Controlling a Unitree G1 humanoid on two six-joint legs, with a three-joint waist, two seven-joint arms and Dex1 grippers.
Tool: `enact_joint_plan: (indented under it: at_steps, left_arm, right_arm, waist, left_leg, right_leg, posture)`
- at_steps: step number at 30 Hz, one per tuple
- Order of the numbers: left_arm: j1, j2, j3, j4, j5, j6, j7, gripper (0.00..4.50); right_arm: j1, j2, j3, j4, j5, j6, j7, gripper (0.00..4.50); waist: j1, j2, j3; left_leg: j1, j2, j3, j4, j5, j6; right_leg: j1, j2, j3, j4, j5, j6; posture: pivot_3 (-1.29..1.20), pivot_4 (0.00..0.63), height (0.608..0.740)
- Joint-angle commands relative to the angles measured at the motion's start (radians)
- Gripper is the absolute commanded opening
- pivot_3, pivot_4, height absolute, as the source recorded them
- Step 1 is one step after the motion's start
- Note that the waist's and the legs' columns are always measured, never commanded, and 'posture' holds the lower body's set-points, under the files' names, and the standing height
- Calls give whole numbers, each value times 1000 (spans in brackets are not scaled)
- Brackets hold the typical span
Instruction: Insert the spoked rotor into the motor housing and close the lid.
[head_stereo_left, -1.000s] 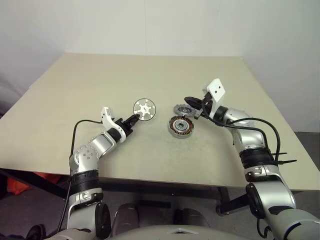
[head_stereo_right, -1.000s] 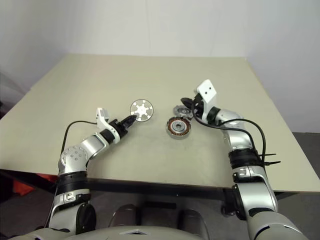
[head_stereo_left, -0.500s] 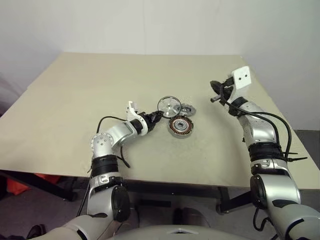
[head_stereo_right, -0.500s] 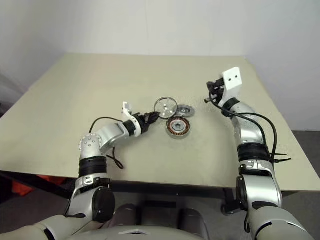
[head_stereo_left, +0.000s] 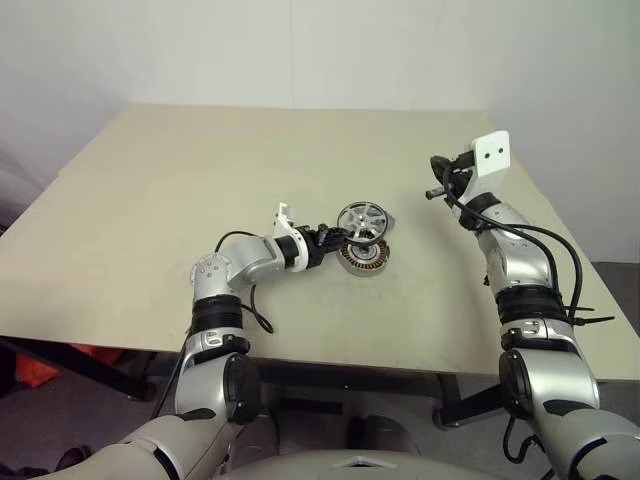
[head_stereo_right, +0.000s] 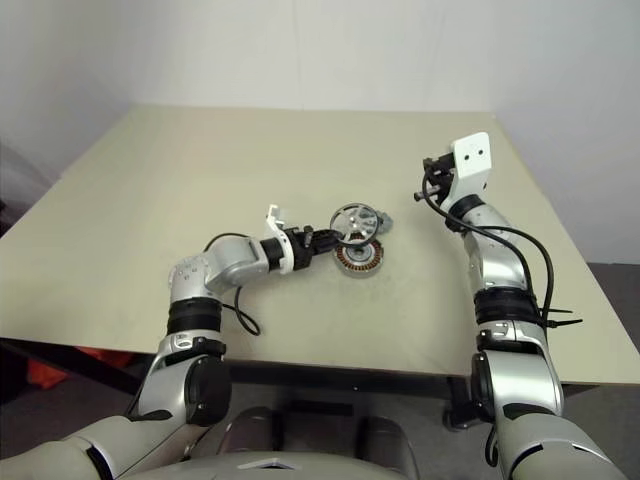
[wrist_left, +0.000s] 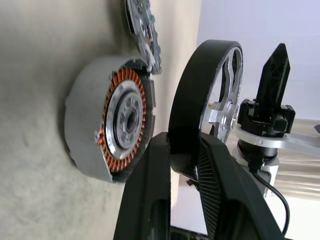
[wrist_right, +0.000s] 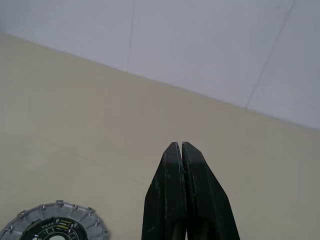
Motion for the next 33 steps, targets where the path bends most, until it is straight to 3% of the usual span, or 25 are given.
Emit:
enact_joint_plan:
  at_steps: [1,14,33]
  left_arm:
    - [-35,-32,-4,14,-49,7,28,690]
    - [-21,-32,-22,68,-52,8,80,690]
    - [-19,-24,-25,106,16,-36,21,690]
  right_arm:
    - [-13,-3,-14,-39,4,-31,-7,0]
    - [-6,-2,-16,-48,7,-35,-11,0]
    - [-4,-1,-12,-60,10,-33,-5,0]
  waist:
    - [0,0,0]
    - [0,0,0]
    - [0,0,0]
  left_leg:
    - [0,0,0,1,0,0]
    - [-4,0,0,7,-3,4]
    - [-4,0,0,8,-3,5]
  right_leg:
    - [0,0,0,0,0,0]
    - [0,-4,0,0,3,5]
    - [0,-5,0,0,3,6]
  posture:
    - [0,0,740]
    - [0,0,740]
    - [0,0,740]
